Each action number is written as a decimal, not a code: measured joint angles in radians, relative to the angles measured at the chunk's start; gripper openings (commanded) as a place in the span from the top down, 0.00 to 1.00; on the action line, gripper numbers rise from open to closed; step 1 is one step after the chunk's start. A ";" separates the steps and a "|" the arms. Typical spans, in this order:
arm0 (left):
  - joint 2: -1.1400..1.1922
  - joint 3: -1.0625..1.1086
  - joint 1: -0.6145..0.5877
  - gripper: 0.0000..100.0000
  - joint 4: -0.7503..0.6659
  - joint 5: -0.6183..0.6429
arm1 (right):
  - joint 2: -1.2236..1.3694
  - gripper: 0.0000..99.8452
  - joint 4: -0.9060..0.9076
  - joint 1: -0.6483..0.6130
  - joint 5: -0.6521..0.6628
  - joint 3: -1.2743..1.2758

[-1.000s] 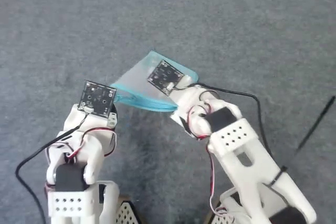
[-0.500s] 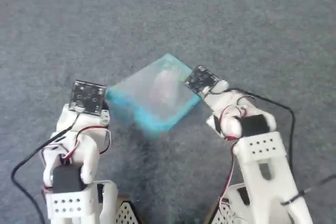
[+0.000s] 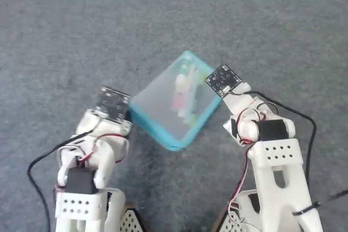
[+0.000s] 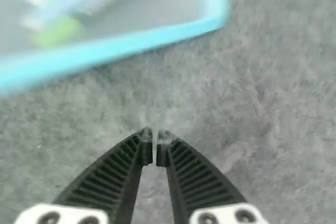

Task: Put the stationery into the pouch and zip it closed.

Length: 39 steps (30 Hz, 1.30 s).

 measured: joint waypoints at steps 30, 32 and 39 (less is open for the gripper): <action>-0.376 0.153 -0.051 0.69 -0.089 0.150 | -0.288 0.96 -0.029 0.143 -0.204 0.250; -0.379 0.153 -0.037 0.69 -0.087 0.150 | -0.368 0.96 -0.032 0.157 -0.204 0.293; -0.379 0.262 -0.037 0.69 -0.230 0.150 | -0.666 0.96 -0.034 0.242 -0.204 0.503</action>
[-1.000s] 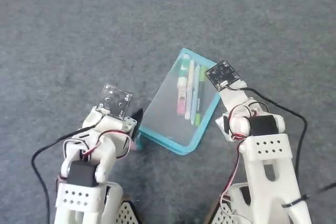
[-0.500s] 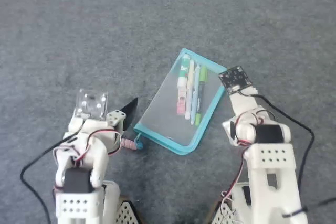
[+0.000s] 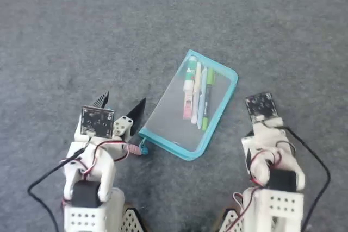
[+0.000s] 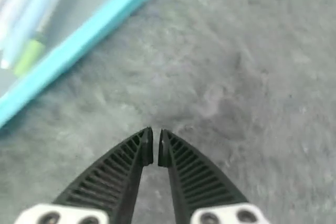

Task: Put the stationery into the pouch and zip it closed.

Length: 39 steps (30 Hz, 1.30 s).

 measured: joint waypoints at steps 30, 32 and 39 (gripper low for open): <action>0.002 0.117 -0.058 0.69 0.451 0.000 | -0.354 0.96 0.216 0.281 0.000 0.255; 0.002 0.117 -0.058 0.69 0.451 0.000 | -0.354 0.96 0.230 0.281 0.000 0.255; 0.002 0.117 -0.058 0.69 0.451 0.000 | -0.354 0.96 0.233 0.281 0.000 0.255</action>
